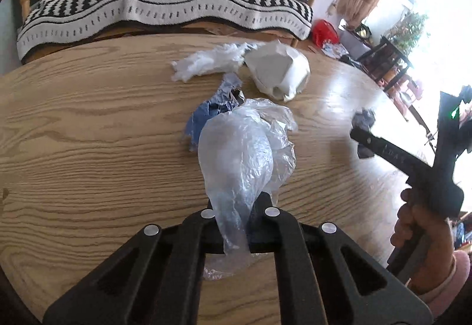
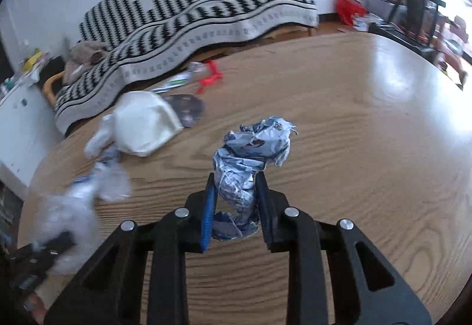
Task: Collect trash
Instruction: 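Lift the clear wrap with the left gripper while the right lifts the blue-white paper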
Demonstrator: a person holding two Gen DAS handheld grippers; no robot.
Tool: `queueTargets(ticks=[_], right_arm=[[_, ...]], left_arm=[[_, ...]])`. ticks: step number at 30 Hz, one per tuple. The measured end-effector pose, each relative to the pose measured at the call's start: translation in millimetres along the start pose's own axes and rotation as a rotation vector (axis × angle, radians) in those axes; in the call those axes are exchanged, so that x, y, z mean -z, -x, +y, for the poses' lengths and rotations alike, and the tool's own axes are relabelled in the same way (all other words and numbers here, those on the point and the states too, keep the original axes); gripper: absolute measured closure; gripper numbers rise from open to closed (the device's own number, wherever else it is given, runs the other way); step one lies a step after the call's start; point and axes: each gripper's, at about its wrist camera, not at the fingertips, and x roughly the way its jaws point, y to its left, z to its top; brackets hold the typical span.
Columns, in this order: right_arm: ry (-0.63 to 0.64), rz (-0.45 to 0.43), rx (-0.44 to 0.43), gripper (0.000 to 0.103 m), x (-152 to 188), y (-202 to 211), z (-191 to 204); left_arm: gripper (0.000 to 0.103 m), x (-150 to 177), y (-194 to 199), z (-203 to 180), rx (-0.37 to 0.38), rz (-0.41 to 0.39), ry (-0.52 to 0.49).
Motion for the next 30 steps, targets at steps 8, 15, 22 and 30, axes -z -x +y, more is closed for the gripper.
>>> queueTargets(ticks=[8, 15, 22, 30], right_arm=[[0.103, -0.044, -0.01, 0.077, 3.3, 13.8, 32.6], [0.1, -0.009, -0.029, 0.077, 7.3, 7.1, 38.1], [0.096, -0.015, -0.029, 0.077, 7.6, 9.3, 37.1], [0.095, -0.014, -0.03, 0.077, 8.1, 8.7, 37.1]], left_arm=[[0.1, 2.3, 9.1, 1.4, 0.043, 0.005, -0.003], [0.1, -0.2, 18.9, 9.2, 0.055, -0.022, 0.021], [0.1, 1.3, 17.3, 4.6, 0.056, -0.014, 0.009], [0.1, 1.4, 14.4, 0.8, 0.06, -0.004, -0.001]])
